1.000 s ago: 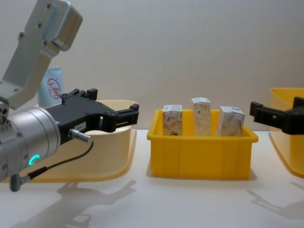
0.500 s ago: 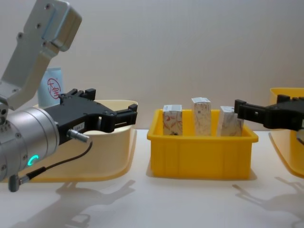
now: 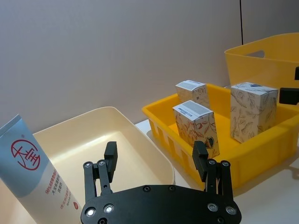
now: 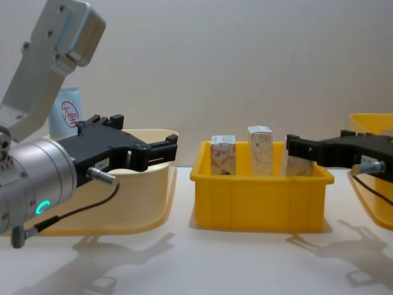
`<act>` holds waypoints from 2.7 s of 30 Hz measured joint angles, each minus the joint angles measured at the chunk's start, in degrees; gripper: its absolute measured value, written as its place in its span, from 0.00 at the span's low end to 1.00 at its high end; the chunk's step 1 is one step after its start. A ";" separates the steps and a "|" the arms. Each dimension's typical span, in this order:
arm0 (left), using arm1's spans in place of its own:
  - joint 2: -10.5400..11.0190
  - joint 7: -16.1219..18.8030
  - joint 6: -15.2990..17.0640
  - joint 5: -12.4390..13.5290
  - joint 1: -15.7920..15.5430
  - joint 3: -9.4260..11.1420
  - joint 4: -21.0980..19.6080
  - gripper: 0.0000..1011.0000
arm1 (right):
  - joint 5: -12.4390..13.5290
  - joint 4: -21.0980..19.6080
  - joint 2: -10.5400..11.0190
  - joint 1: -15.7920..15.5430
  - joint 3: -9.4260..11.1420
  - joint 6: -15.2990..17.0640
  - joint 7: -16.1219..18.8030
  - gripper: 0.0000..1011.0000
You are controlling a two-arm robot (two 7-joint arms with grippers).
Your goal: Bimanual collaborative sorting of washing and personal care products
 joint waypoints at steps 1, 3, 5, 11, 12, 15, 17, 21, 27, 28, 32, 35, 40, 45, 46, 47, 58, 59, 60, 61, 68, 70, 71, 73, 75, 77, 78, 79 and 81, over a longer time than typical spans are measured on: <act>0.00 0.00 0.00 0.00 0.00 0.00 0.00 0.99 | -0.09 0.71 -0.42 0.50 -0.06 0.30 -0.18 0.99; 0.00 0.00 0.00 0.00 0.00 0.00 0.02 0.99 | -0.21 1.65 -1.02 1.17 -0.17 0.66 -0.43 0.99; 0.00 0.00 0.00 0.00 0.00 0.00 0.02 0.99 | -0.29 2.37 -1.51 1.74 -0.23 0.89 -0.55 0.99; 0.00 0.00 -0.02 -0.01 0.00 0.00 0.04 0.99 | -0.54 5.03 -3.15 3.79 -0.43 1.63 -1.04 0.99; 0.00 0.00 -0.03 -0.01 0.00 0.00 0.04 0.99 | -0.62 5.68 -3.44 4.17 -0.47 1.73 -1.14 0.99; 0.00 0.00 -0.04 -0.01 0.00 0.00 0.04 0.99 | -0.78 6.65 -4.00 4.84 -0.54 1.90 -1.27 0.99; 0.00 0.00 -0.04 -0.01 0.00 0.00 0.04 0.99 | -0.91 7.52 -4.49 5.45 -0.62 2.03 -1.35 0.99; 0.00 0.00 -0.05 -0.01 0.00 0.00 0.04 0.99 | -1.24 8.84 -5.24 6.37 -0.73 2.13 -1.57 0.99; 0.00 0.00 -0.05 -0.01 0.00 0.00 0.04 0.99 | -1.85 10.53 -6.24 7.47 -0.82 2.32 -2.14 0.99; 0.00 0.00 -0.05 -0.01 0.00 0.00 0.04 0.99 | -1.92 10.74 -6.37 7.61 -0.83 2.35 -2.20 0.99; 0.00 0.00 -0.05 0.00 0.00 -0.01 0.03 0.99 | -2.50 11.55 -7.00 8.14 -0.80 2.52 -2.84 0.99; 0.00 0.00 -0.05 -0.01 0.00 0.00 0.04 0.99 | -2.89 11.97 -7.31 8.35 -0.73 2.60 -3.29 0.99; 0.00 0.00 -0.05 -0.01 0.00 0.00 0.03 0.99 | -3.34 12.51 -7.71 8.66 -0.66 2.73 -3.83 0.99; 0.00 0.00 -0.05 -0.01 0.00 0.00 0.03 0.99 | -3.66 12.84 -7.99 8.85 -0.57 2.82 -4.18 0.92; 0.00 0.00 -0.05 -0.01 0.00 0.00 0.03 0.99 | -3.75 12.92 -8.06 8.89 -0.56 2.85 -4.27 0.87; 0.00 0.00 -0.05 -0.01 0.00 0.00 0.03 0.99 | -3.82 13.00 -8.12 8.93 -0.54 2.87 -4.38 0.86; 0.00 0.00 -0.04 -0.01 0.00 0.00 0.03 0.99 | -4.12 13.29 -8.38 9.12 -0.48 2.93 -4.68 0.52; 0.00 0.00 -0.05 -0.01 0.00 0.00 0.03 0.99 | -4.15 13.31 -8.40 9.14 -0.47 2.93 -4.73 0.47; 0.00 0.00 -0.04 -0.01 0.00 0.00 0.03 0.99 | -4.18 13.34 -8.42 9.15 -0.47 2.94 -4.77 0.44; 0.00 0.00 -0.05 -0.01 0.00 0.00 0.03 0.99 | -4.20 13.35 -8.43 9.16 -0.47 2.94 -4.79 0.44; 0.00 0.00 -0.04 -0.01 0.00 0.00 0.03 0.99 | -4.28 13.38 -8.42 9.17 -0.35 2.77 -4.73 0.41; 0.00 0.00 -0.04 0.00 0.00 0.00 0.03 0.99 | -4.30 13.37 -8.33 9.15 -0.25 2.21 -4.43 0.41; 0.00 0.00 -0.04 -0.01 0.00 0.00 0.03 0.99 | -4.30 13.36 -8.29 9.14 -0.23 1.95 -4.32 0.41; 0.00 0.00 -0.04 -0.01 0.00 0.00 0.03 0.99 | -4.30 13.32 -8.18 9.13 -0.15 1.35 -4.04 0.41; 0.00 0.00 -0.04 -0.01 0.00 0.00 0.03 0.99 | -4.31 13.28 -8.02 9.12 0.00 0.25 -3.55 0.41; 0.00 0.00 -0.04 -0.01 0.00 0.00 0.03 0.99 | -4.31 13.24 -7.83 9.13 0.19 -1.00 -3.02 0.41; 0.00 0.00 -0.04 -0.01 0.00 0.00 0.03 0.99 | -4.30 13.23 -7.78 9.14 0.26 -1.28 -2.91 0.41; 0.00 0.00 -0.05 0.00 0.00 0.00 0.03 0.99 | -4.28 13.21 -7.71 9.17 0.33 -1.81 -2.67 0.41; 0.00 0.00 -0.04 -0.01 0.00 -0.01 0.03 0.99 | -4.19 13.16 -7.55 9.28 0.56 -3.16 -2.11 0.41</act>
